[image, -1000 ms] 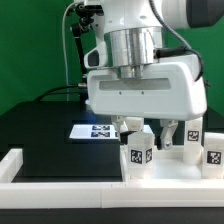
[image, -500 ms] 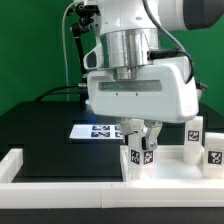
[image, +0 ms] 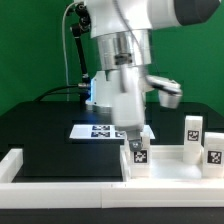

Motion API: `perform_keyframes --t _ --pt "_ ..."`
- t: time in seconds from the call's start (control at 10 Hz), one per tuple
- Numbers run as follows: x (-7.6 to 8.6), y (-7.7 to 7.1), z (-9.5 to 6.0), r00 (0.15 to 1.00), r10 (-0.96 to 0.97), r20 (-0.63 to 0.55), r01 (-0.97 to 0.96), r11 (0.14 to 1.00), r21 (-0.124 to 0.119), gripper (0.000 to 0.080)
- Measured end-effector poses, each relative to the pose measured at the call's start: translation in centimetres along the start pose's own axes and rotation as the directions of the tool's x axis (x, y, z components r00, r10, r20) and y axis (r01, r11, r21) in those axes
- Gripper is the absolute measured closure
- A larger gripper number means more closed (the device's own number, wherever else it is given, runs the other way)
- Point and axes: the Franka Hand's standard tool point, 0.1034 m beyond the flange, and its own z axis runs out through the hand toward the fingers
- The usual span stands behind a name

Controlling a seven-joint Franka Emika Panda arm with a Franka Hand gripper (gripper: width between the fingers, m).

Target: Assemble square table

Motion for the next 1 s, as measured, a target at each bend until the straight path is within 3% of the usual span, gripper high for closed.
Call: perform_keyframes --t 0.2,0.4,0.5,0.6,0.7,0.8,1.0 --pt "-0.06 -0.04 0.03 0.989 0.148 0.025 -0.148 0.989 0.002 0.0506" --pt "-0.06 0.09 0.06 0.999 0.036 0.000 -0.036 0.999 -0.005 0.0506" --pt "-0.34 0.37 0.16 0.985 -0.164 -0.049 0.163 0.986 -0.029 0.0457" --pt "-0.78 0.54 0.23 0.927 -0.372 -0.046 0.370 0.928 -0.052 0.0265" --pt "-0.94 0.71 0.26 0.860 -0.509 -0.031 0.506 0.859 -0.071 0.0265" --pt "-0.76 0.58 0.24 0.855 -0.517 -0.034 0.514 0.855 -0.068 0.0174" --pt "-0.64 0.56 0.23 0.775 -0.632 -0.026 0.629 0.774 -0.074 0.0157"
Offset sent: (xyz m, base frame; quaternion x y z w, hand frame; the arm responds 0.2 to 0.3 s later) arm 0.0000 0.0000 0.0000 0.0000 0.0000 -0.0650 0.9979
